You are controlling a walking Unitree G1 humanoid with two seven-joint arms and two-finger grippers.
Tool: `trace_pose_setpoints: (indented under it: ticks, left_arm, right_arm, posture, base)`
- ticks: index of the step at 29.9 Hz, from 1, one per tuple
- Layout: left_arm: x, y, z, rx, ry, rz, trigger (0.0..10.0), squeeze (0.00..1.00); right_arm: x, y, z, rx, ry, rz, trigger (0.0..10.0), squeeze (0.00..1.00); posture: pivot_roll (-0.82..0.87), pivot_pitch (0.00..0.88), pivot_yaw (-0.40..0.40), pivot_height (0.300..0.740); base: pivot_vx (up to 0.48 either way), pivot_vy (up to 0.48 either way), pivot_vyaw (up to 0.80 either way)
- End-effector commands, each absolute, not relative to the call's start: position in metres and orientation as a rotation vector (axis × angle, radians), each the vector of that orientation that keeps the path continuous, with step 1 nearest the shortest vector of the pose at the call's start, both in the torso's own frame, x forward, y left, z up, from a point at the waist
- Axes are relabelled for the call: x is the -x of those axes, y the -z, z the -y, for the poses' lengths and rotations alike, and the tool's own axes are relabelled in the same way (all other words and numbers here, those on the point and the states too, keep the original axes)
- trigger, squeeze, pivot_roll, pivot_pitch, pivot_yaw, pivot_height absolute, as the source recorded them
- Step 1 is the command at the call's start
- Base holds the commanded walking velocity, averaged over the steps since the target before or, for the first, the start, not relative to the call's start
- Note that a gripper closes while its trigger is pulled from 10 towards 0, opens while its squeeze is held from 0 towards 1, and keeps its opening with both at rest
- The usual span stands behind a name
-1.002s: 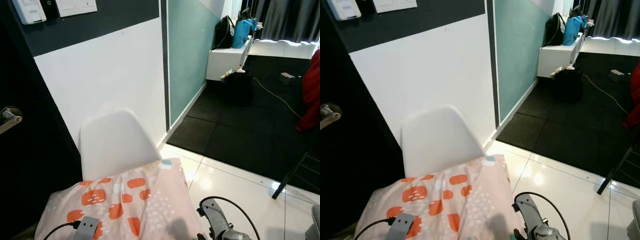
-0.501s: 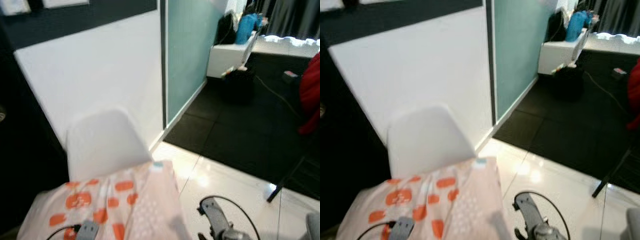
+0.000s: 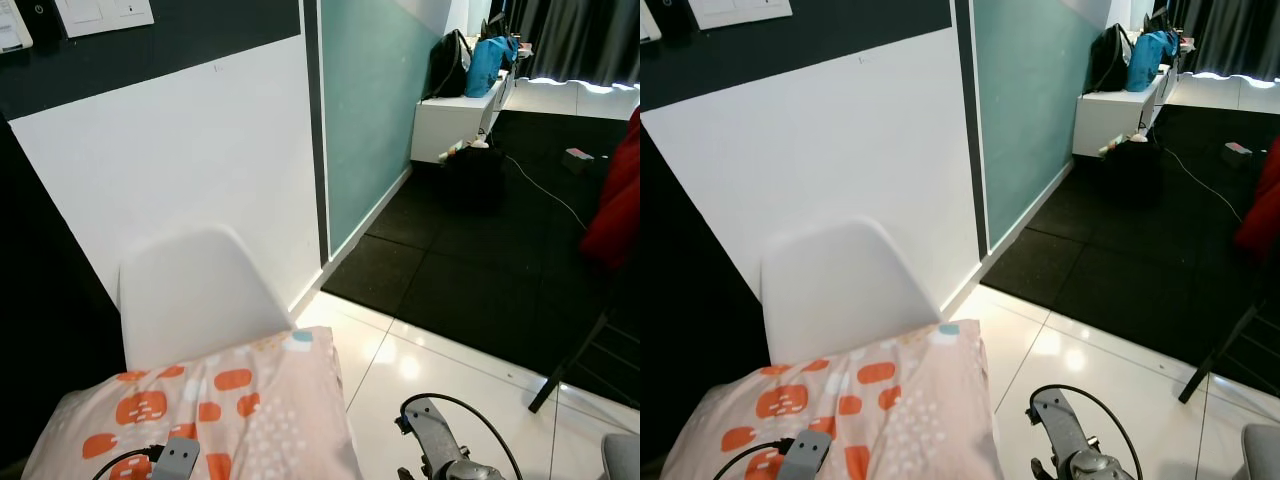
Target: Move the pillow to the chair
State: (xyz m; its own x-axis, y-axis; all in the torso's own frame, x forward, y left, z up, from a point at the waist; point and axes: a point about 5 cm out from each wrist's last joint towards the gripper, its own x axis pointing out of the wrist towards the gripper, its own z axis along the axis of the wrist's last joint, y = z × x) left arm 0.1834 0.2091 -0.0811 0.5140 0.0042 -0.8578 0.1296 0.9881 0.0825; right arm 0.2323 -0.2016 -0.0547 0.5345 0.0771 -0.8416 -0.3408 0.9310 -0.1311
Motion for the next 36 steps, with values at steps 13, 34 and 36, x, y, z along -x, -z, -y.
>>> trace_pose_setpoints:
  ticks: [13, 34, 36]
  left_arm:
    - [-0.1795, 0.0818, -0.2154, -0.158, 0.067, -1.047, 10.0, 0.00]
    - [-0.1802, 0.0819, -0.2135, -0.153, 0.073, -1.045, 10.0, 0.00]
    - [-0.1804, 0.0818, -0.2131, -0.152, 0.074, -1.044, 10.0, 0.00]
  right_arm:
    - [-0.2307, 0.0563, 0.1979, 0.301, -0.270, -0.986, 10.0, 0.00]
    - [-0.2322, 0.0553, 0.2001, 0.309, -0.245, -0.975, 10.0, 0.00]
    - [-0.2321, 0.0553, 0.2008, 0.318, -0.245, -0.982, 10.0, 0.00]
  posture:
    - [-0.20, 0.016, 0.051, 0.731]
    - [-0.20, 0.028, 0.045, 0.731]
    - [-0.20, 0.029, 0.045, 0.731]
  base:
    - [-0.343, 0.000, 0.00]
    - [-0.359, 0.000, -0.07]
    - [-0.368, 0.000, -0.70]
